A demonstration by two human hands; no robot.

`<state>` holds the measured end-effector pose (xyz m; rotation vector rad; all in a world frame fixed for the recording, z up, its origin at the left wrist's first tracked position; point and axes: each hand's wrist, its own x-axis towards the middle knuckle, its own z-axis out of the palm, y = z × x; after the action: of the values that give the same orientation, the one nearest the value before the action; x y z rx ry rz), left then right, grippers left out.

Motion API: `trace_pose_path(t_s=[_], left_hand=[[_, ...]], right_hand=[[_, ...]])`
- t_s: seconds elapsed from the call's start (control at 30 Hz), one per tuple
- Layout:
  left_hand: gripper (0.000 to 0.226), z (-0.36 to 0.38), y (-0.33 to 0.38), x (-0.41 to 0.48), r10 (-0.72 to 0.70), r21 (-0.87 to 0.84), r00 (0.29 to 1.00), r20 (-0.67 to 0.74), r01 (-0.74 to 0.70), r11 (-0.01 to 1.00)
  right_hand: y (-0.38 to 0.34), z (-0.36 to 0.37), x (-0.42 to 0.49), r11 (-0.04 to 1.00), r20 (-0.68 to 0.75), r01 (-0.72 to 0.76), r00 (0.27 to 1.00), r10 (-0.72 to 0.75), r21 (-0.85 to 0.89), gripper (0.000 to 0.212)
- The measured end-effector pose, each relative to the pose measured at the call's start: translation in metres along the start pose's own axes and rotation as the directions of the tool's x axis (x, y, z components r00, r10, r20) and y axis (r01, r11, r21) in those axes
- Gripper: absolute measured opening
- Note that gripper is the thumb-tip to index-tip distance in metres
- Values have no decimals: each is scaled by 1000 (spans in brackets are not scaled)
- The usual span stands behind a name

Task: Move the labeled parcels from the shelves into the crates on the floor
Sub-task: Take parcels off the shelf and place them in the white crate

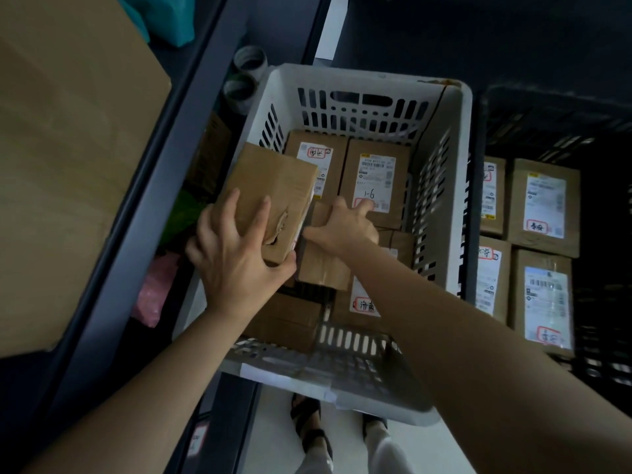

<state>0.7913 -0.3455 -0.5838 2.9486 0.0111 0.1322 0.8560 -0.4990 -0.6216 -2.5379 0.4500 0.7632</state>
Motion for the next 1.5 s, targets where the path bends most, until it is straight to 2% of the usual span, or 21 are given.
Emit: trace_pose_path(t_s=[0.13, 0.37, 0.63, 0.73, 0.87, 0.93, 0.97, 1.03, 1.07, 1.17, 1.33, 1.43, 1.47, 1.5], left_hand=[[81, 0, 1, 2, -37, -20, 999, -18, 36, 999], [83, -1, -1, 2, -43, -45, 999, -17, 42, 998], [83, -1, 2, 4, -82, -36, 997, -7, 82, 996], [83, 3, -1, 3, -70, -34, 998, 2, 70, 997], [83, 8, -1, 1, -82, -45, 996, 26, 84, 995], [84, 10, -1, 2, -95, -47, 995, 38, 97, 994], [84, 12, 0, 2, -98, -46, 994, 43, 100, 994], [84, 14, 0, 1, -96, -40, 994, 57, 98, 994], [84, 15, -1, 0, -90, -35, 994, 64, 93, 995], [85, 20, -1, 0, -97, -32, 991, 87, 100, 994], [84, 24, 7, 6, -172, -78, 979, 113, 181, 980], [84, 21, 12, 6, -192, -104, 977, 96, 201, 974], [85, 19, 13, 6, -189, -109, 978, 91, 199, 974], [85, 18, 11, 5, -173, -111, 981, 84, 181, 977]], right_hand=[[-9, -4, 1, 997, 8, -12, 1000, 12, -79, 80], [-5, -10, 1, 998, 27, 18, 1000, -17, -58, 79], [-10, 6, 1, 992, 54, 9, 999, -3, -125, 80], [0, 15, 6, 990, 47, 48, 998, -42, -133, 76], [21, 11, 13, 986, 95, 162, 983, -158, -36, 70], [25, 11, 5, 930, -51, 283, 952, -302, -236, 65], [27, 13, -1, 856, -104, 354, 902, -419, -375, 62], [35, 19, -9, 681, -35, 512, 786, -617, -523, 57], [40, 21, -10, 637, 26, 565, 758, -652, -525, 57], [52, 19, -4, 662, 144, 574, 797, -587, -481, 65], [53, 22, 0, 622, 174, 573, 795, -582, -534, 64], [60, 39, -8, 442, 345, 588, 784, -516, -677, 61], [68, 50, -11, 457, 370, 582, 799, -473, -672, 61], [75, 58, -14, 518, 360, 562, 821, -443, -645, 63]])
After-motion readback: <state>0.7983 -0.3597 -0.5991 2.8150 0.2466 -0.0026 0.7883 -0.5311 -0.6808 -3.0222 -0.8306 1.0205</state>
